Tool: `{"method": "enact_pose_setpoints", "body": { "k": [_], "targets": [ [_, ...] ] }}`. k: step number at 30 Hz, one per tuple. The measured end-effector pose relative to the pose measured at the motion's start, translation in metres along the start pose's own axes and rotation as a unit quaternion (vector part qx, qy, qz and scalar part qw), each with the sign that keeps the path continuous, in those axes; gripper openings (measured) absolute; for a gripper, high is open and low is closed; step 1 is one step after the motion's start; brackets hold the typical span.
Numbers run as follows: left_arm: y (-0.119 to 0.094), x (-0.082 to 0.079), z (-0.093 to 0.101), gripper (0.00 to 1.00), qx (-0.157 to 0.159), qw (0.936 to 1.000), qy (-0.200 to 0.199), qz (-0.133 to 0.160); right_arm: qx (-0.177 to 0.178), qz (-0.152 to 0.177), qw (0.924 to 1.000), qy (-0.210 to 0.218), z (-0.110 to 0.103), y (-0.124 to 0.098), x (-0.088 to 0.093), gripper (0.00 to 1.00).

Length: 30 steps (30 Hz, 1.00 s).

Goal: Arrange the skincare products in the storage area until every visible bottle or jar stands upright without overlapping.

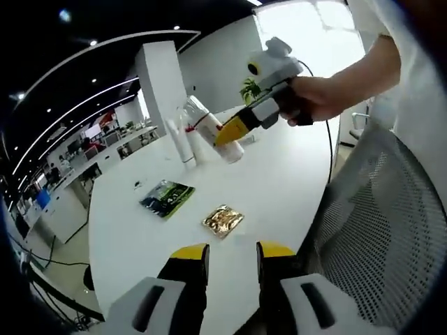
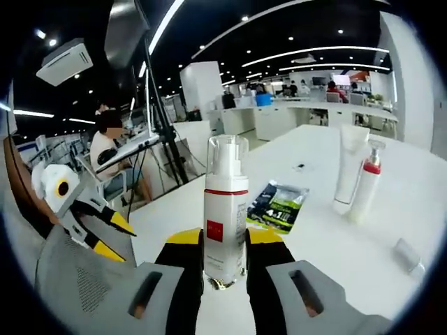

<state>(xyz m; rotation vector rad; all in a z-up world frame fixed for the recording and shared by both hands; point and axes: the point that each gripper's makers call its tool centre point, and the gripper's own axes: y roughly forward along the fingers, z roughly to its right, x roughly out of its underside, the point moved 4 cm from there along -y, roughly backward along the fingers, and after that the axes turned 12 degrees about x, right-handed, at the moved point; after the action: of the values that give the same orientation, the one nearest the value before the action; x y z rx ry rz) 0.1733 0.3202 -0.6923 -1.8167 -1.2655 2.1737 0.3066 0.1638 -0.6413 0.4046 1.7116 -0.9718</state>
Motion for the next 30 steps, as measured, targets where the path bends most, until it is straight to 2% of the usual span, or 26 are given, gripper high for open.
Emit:
{"method": "enact_pose_setpoints", "body": {
  "k": [3,5,10,13,17,19,22,30],
  "targets": [
    [0.000,0.005,-0.002,0.27,-0.002,0.9999,-0.010,-0.007,0.015,0.023,0.9996,0.004,0.016,0.015,-0.003,0.20],
    [0.001,0.011,-0.005,0.27,-0.006,0.9996,-0.013,-0.023,0.018,0.041,0.9990,0.007,0.022,0.023,-0.003,0.20],
    [0.001,0.014,-0.003,0.27,0.000,0.9994,-0.020,-0.030,0.035,0.044,0.9983,0.014,0.034,0.050,0.007,0.20],
    [-0.001,0.015,-0.005,0.24,-0.010,0.9992,-0.015,-0.037,0.044,0.058,0.9973,0.008,0.040,0.060,0.005,0.20],
    [-0.001,0.016,-0.004,0.22,-0.004,0.9991,-0.015,-0.039,0.053,0.072,0.9960,-0.001,0.049,0.069,0.001,0.20],
    [-0.002,0.016,-0.003,0.22,-0.003,0.9992,-0.017,-0.036,0.059,0.075,0.9955,-0.006,0.054,0.072,0.001,0.20],
    [-0.002,0.019,-0.004,0.22,-0.003,0.9988,-0.019,-0.045,0.070,0.073,0.9949,-0.010,0.063,0.076,0.004,0.20],
    [-0.001,0.022,-0.005,0.23,-0.002,0.9984,-0.016,-0.055,0.101,0.069,0.9922,-0.019,0.088,0.091,0.025,0.20]
  ]
}}
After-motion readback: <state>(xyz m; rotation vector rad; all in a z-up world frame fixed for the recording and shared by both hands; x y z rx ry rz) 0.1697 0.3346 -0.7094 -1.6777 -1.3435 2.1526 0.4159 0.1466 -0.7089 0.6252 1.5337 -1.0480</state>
